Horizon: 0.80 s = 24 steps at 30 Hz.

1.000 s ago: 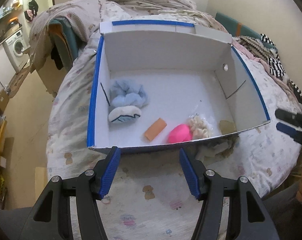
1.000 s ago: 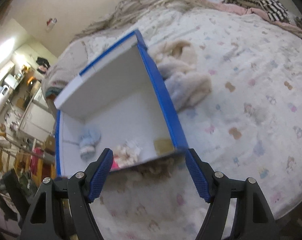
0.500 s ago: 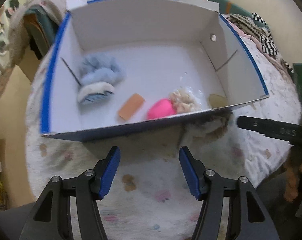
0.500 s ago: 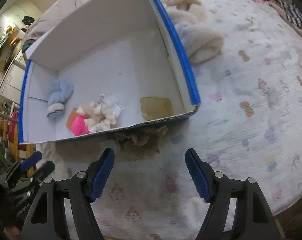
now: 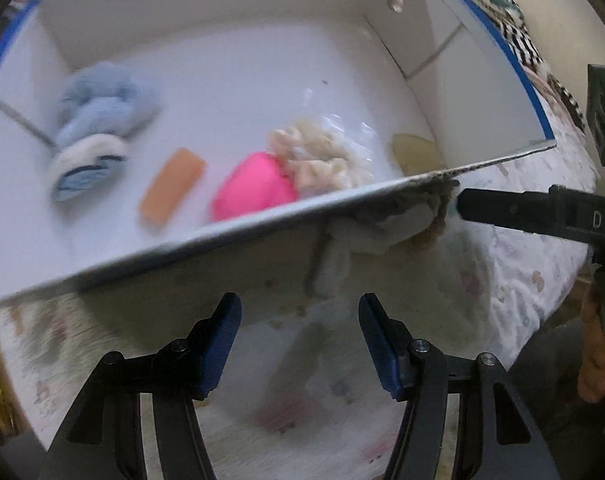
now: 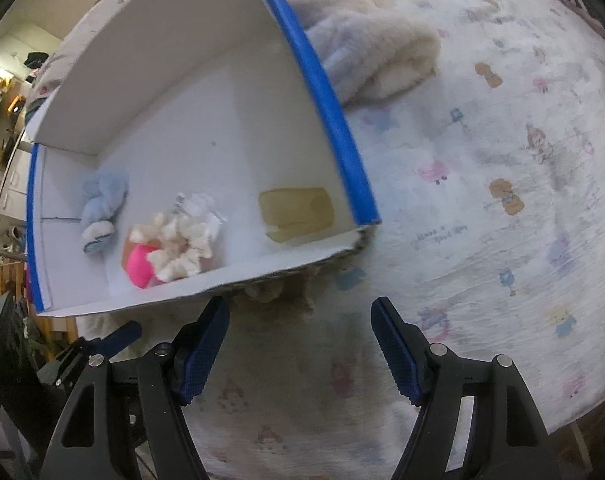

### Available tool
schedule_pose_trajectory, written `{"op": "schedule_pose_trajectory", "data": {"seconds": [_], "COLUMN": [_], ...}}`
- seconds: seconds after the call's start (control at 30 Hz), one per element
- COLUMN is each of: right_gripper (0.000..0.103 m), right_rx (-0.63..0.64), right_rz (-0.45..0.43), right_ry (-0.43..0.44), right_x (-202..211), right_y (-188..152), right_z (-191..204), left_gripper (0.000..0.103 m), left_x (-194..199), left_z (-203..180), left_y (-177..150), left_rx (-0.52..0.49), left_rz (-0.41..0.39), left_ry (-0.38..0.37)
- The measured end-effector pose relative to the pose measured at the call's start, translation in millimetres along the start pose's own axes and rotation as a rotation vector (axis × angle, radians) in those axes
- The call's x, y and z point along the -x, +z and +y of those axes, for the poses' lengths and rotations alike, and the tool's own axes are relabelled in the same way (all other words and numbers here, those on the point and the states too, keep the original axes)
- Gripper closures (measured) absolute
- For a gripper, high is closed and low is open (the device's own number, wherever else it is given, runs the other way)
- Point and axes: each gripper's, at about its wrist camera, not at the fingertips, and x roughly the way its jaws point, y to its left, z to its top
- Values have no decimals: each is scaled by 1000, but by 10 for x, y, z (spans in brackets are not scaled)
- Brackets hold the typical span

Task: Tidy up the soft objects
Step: 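Grasp the white cloth with the left tool while the right tool grasps the tan scrunchie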

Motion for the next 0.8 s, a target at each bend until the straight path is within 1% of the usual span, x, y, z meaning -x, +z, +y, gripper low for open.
{"op": "schedule_pose_trajectory", "data": {"seconds": [0.07,0.13,0.17,0.2,0.33,0.37,0.4,0.53,0.6,0.63,0.67,0.7,0.77,0.8], "right_gripper": [24,24,24,24,24,24,24,24,24,25,31,48,66,67], "right_rx": [-5,1,10,17,-1,2,5,19,35,43,51,61,78,90], "right_rz": [14,17,17,20,28,22,18,15,5,1,0,0,1,-3], "right_ry": [2,24,22,16,16,14,10,-4,-23,-32,-35,-30,-34,-47], "right_x": [-58,-86,-97,-118,-206,-216,-232,-336,-363,-371,-379,-385,-398,-395], "right_y": [13,15,11,6,28,38,45,73,89,93,95,92,90,87], "right_z": [-21,-13,-10,-8,-21,-10,6,67,104,124,149,171,233,255], "left_gripper": [45,48,54,58,59,61,66,75,90,92,93,94,95,95], "left_x": [-76,-148,-192,-240,-327,-337,-350,-350,-352,-357,-360,-354,-346,-338], "left_z": [-38,-68,-79,-91,-134,-141,-143,-163,-159,-161,-165,-163,-171,-160], "left_y": [60,111,130,143,173,179,186,221,218,213,203,188,175,165], "left_rx": [-13,-16,-17,-21,-23,-22,-16,-9,-3,-6,-11,-15,-13,-10], "left_rz": [11,21,30,40,42,41,40,28,33,36,40,40,40,42], "left_ry": [-10,-32,-39,-36,-31,-34,-32,-43,-49,-41,-33,-38,-44,-47]}}
